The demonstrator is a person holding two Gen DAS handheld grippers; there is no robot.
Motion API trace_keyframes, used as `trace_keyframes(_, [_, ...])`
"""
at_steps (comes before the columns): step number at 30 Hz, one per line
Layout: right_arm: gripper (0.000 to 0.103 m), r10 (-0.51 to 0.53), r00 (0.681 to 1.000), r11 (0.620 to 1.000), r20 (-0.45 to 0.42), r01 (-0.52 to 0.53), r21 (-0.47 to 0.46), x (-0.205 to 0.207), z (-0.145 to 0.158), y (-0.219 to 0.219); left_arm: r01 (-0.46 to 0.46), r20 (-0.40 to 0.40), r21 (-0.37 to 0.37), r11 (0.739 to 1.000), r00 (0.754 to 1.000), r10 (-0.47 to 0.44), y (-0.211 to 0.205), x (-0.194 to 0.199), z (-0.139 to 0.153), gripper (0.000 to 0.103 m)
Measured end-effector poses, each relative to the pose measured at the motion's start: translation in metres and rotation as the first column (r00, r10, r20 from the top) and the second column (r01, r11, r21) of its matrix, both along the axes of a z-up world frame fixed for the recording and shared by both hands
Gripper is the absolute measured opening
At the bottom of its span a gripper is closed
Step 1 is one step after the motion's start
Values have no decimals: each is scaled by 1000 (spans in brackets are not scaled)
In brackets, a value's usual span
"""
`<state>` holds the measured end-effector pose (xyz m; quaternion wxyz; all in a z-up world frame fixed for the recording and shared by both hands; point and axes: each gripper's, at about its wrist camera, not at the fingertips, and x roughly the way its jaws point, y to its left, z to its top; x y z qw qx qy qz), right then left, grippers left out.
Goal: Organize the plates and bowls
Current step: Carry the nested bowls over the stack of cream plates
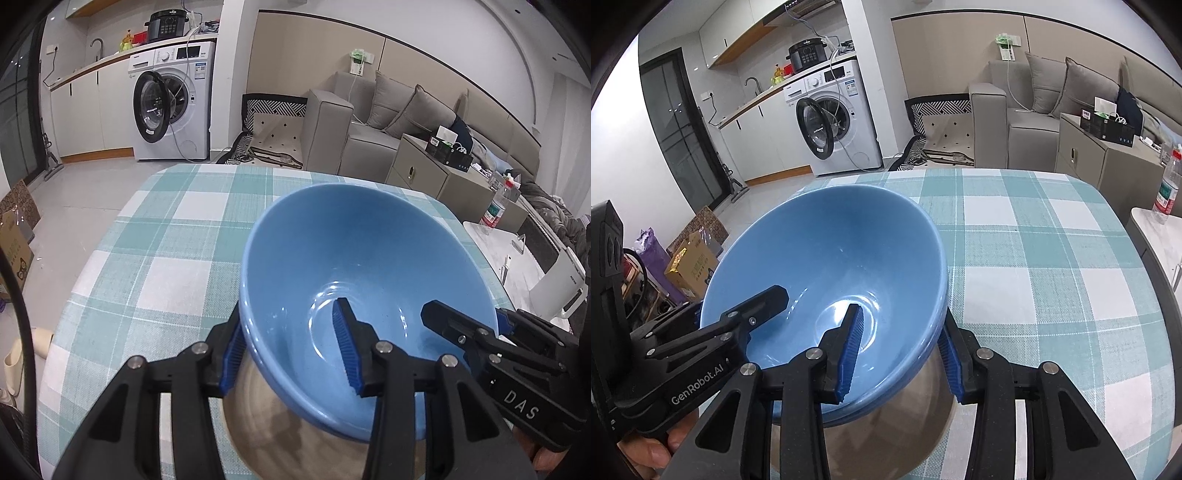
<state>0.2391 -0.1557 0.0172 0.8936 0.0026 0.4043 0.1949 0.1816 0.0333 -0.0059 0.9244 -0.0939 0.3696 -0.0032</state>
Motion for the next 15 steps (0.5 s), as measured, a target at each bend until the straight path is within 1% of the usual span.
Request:
trace_keyframes(4, [42,4,1000,1000,4,-4,-5,2,0,2,-2,2,3,1000,1000,2,-1,1,0,46])
trace_keyframes(11, [43,8,1000,1000,9,-8,-12,0,0,4,1,1,5,1000,1000,-1,-1,3,-1,46])
trace_keyframes(13, [45,14,1000,1000,14,-14,-23,-1,0,5,7,0,4,1000,1000,-7,-2,3,-1,47])
trace_keyframes(14, [48,20,1000,999,18,-20,-32,-2,0,7,10,0,5,1000,1000,-10,-2,3,-1,48])
trace_keyframes(15, [50,24,999,999,24,-23,-38,-3,0,8,10,-2,5,1000,1000,-10,-2,3,-1,49])
